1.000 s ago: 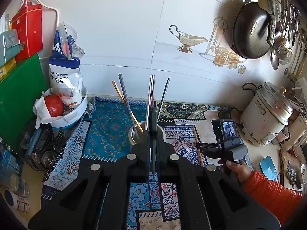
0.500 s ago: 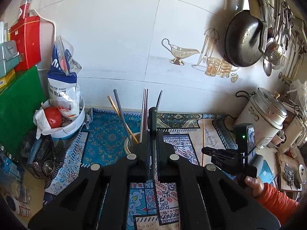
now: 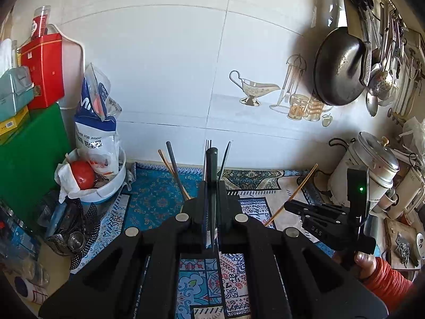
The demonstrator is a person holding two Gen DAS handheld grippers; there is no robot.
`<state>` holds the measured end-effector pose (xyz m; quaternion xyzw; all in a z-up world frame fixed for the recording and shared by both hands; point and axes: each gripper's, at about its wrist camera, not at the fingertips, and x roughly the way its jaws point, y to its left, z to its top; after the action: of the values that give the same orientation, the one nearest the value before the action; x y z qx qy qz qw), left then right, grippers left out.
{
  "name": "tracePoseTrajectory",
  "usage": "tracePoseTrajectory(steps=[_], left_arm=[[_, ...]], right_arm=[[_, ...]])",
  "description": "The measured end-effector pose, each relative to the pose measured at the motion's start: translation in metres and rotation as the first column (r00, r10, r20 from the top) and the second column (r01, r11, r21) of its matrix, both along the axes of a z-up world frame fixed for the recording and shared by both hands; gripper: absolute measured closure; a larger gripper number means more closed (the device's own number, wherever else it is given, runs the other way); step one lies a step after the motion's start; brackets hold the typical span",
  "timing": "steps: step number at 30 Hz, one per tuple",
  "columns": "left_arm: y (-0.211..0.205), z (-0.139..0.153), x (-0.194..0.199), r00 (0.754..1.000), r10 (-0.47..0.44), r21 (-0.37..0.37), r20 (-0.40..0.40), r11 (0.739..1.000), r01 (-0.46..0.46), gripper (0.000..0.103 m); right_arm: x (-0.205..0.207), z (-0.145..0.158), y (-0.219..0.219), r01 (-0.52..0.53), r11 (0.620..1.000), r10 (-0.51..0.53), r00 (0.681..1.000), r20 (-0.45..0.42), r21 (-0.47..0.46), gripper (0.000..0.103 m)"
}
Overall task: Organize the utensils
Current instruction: 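Lower the yellow chopstick into the cup with the right tool while the left tool lowers the dark one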
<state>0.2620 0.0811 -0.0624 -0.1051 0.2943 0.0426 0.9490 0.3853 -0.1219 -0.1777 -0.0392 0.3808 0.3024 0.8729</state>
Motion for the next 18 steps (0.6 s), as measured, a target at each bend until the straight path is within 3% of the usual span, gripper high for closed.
tracePoseTrajectory(steps=[9,18], left_arm=[[0.021,0.009,0.02,0.999,0.036,-0.03,0.02,0.999,-0.035,0.099],[0.026,0.004,0.055,0.998,0.059,0.022,0.016,0.998,-0.059,0.099]], right_arm=[[-0.004,0.036,0.02,-0.083,0.996,0.08,0.994,0.077,0.038,0.099],[-0.007,0.068,0.046,-0.183,0.98,0.171,0.975,0.139,0.076,0.099]])
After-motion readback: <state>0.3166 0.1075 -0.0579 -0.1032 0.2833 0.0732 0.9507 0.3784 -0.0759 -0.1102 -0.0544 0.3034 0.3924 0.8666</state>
